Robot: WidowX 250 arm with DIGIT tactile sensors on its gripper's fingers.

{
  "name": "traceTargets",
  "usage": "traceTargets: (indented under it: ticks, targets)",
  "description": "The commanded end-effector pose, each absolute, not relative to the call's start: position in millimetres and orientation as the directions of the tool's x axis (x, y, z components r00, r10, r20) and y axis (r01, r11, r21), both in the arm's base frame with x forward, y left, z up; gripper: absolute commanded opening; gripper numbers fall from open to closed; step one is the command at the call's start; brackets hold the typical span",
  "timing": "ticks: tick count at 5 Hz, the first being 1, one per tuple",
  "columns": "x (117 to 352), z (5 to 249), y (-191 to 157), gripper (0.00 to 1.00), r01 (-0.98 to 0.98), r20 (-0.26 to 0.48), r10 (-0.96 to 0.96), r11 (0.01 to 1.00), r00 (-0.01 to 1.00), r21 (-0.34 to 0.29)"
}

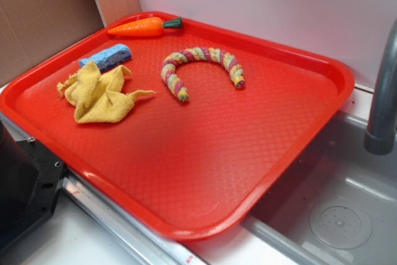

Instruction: Grab the pink bunny.

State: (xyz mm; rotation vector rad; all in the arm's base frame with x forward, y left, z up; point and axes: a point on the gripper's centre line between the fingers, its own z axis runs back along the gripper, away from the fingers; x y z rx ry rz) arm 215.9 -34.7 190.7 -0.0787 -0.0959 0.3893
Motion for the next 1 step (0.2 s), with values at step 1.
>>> traceTargets:
  ticks: [1]
  targets:
    - [233.3,193.8,-16.2,0.00,-0.377,0.096,0.387,0.920,0.917,-0.110]
